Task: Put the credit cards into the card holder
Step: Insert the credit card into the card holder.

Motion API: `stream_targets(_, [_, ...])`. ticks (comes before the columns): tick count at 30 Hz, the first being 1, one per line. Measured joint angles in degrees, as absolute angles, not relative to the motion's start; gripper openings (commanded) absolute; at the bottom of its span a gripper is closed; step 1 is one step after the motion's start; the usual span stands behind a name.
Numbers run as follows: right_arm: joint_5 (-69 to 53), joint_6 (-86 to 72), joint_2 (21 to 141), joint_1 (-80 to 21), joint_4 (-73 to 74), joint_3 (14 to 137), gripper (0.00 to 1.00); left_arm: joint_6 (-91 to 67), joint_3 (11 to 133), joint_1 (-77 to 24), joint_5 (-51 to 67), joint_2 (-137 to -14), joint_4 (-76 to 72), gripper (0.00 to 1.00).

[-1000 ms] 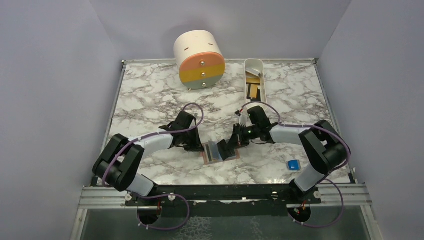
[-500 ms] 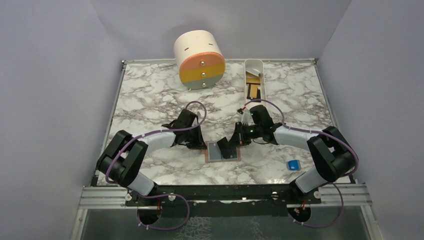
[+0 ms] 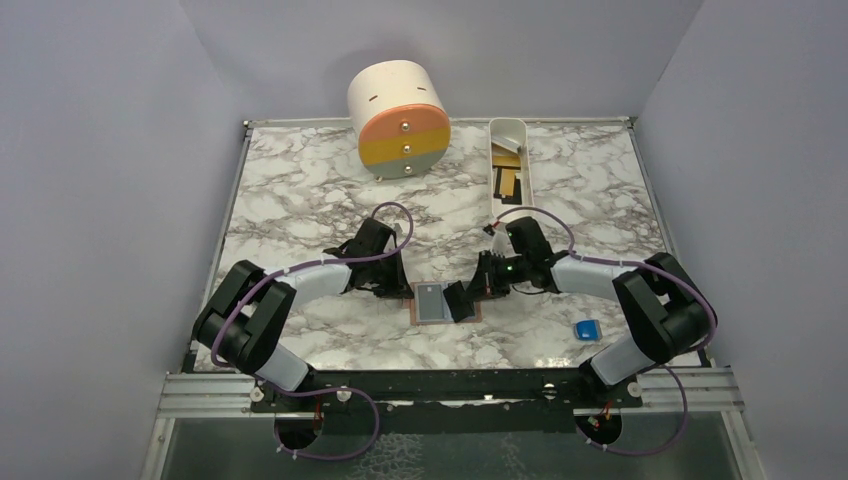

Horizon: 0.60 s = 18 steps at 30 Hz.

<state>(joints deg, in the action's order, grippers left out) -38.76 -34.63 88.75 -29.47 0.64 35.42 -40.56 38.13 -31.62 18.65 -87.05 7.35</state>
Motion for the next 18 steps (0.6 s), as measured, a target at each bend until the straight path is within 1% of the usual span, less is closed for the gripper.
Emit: stream_targets(18, [-42.57,-36.80,92.29,-28.75,-4.95,33.71,0.01,-41.52,37.23,-31.55,19.22,-86.96,5.74,0.02])
